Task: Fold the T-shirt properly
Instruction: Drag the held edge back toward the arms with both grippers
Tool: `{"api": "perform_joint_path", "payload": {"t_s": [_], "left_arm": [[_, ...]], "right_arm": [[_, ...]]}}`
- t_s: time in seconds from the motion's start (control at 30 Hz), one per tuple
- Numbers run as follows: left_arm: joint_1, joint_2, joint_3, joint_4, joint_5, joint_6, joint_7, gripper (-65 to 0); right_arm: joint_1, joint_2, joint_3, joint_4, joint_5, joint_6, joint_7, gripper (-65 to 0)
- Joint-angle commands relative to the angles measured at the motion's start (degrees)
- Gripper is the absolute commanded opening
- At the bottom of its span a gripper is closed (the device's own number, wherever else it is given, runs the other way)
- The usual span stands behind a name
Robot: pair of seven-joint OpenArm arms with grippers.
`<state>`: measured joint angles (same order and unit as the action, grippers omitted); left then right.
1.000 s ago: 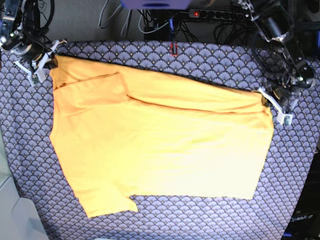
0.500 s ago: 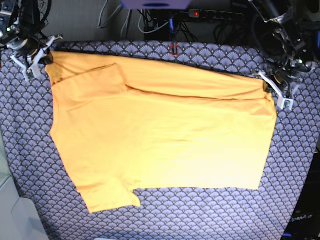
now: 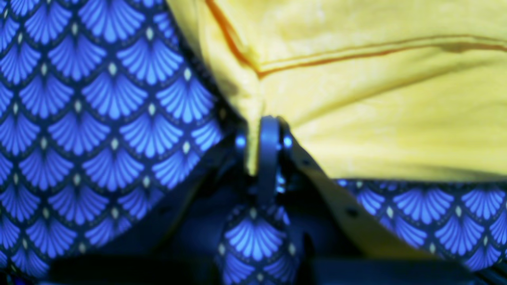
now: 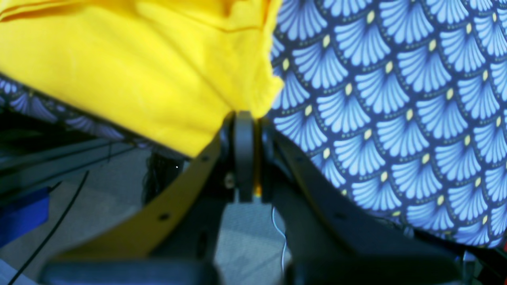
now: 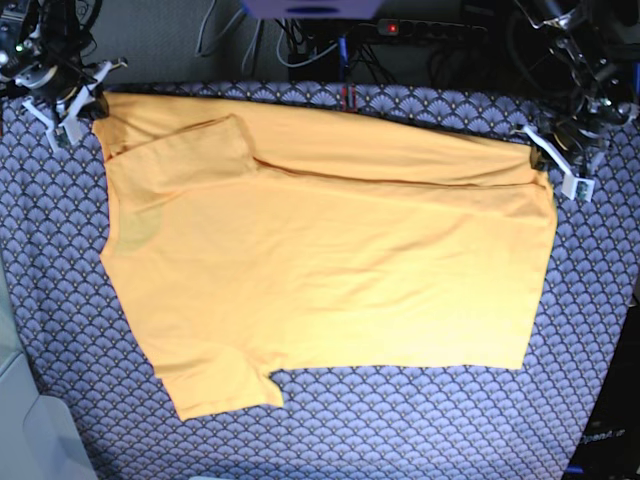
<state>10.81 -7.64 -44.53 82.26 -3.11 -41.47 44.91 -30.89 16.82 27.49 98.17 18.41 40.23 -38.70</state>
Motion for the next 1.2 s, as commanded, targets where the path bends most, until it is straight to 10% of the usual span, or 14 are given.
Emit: {"api": "perform_joint_path", "payload": {"t_s": [0.0,0.67,0.87,1.17], "left_arm": [[3.3,-0.1,-0.3,-1.5,9.8,1.5,12.5,-65.0],[5.9,-0.3,-0.3,-1.5,9.4,1.5,12.1,-65.0],[5.6,-0.4,-0.3,-1.5,9.8,1.5,12.3,-63.9],[5.9,-0.6,-4.7,2.4,9.3,1.5,12.1,-27.2]], "right_arm": [[-0.4,0.9,0.7,1.0,0.0,-0.2,0.7,-65.0],[-0.2,1.0,0.7,1.0,-0.1,-0.2,0.1,-64.5],[-0.2,1.0,0.7,0.9,-0.1,-0.2,0.0,-49.9],[-0.3,0.9,0.8,1.0,0.1,-0.2,0.5,-29.7]]}}
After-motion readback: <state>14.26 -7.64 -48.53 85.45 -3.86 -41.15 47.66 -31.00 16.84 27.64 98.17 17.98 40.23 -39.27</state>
